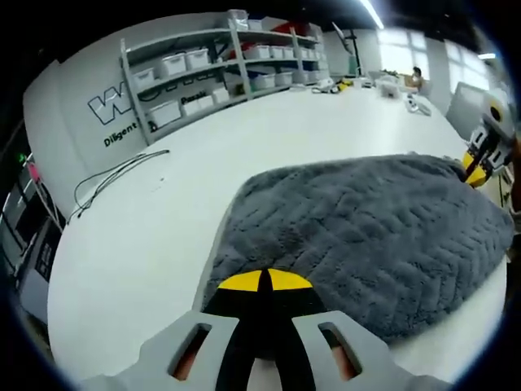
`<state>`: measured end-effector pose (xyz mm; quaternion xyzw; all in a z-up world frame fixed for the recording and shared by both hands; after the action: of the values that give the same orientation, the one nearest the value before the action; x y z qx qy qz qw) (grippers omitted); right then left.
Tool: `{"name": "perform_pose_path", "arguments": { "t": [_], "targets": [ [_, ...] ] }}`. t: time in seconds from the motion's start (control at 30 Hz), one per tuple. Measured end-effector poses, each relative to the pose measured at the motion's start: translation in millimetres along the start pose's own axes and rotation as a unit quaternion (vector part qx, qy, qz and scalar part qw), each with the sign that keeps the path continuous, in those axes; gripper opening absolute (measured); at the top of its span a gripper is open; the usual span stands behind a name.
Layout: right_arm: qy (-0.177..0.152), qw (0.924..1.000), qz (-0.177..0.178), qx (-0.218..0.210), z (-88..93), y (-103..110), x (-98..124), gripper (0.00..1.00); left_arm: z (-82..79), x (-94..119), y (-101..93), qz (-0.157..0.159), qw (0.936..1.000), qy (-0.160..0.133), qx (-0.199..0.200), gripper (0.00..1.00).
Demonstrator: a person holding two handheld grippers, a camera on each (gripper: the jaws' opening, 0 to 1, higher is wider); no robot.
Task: Open the folded towel by lifting each exposed corner and separating the folded layers until the towel lies flat within the target outline without major curled edges
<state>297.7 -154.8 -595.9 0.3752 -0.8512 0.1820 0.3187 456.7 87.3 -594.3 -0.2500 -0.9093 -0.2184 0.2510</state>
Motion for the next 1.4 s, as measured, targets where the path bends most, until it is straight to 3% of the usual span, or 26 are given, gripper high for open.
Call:
{"name": "perform_pose_path", "arguments": {
  "t": [0.87,1.4],
  "targets": [
    [0.004,0.9997,-0.018,0.017,-0.6,26,-2,0.02,-10.8,-15,-2.0,-0.010,0.9997,-0.020,-0.010,0.01],
    [0.001,0.9992,-0.033,0.023,-1.5,35,-3,0.02,-20.5,-30,-2.8,-0.001,0.9994,-0.036,-0.001,0.01]
  ]
}}
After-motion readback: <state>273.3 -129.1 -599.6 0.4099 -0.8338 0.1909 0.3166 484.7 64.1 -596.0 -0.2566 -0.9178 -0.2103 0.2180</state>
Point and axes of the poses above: the point that each gripper's makers call its tool centre point, and the gripper's own axes: x roughly backward along the fingers, y roughly to its left, z roughly out of its underside, the point moved 1 cm from there along x, roughly backward along the fingers, and after that the axes turned 6 degrees about -z, right-handed, at the moved point
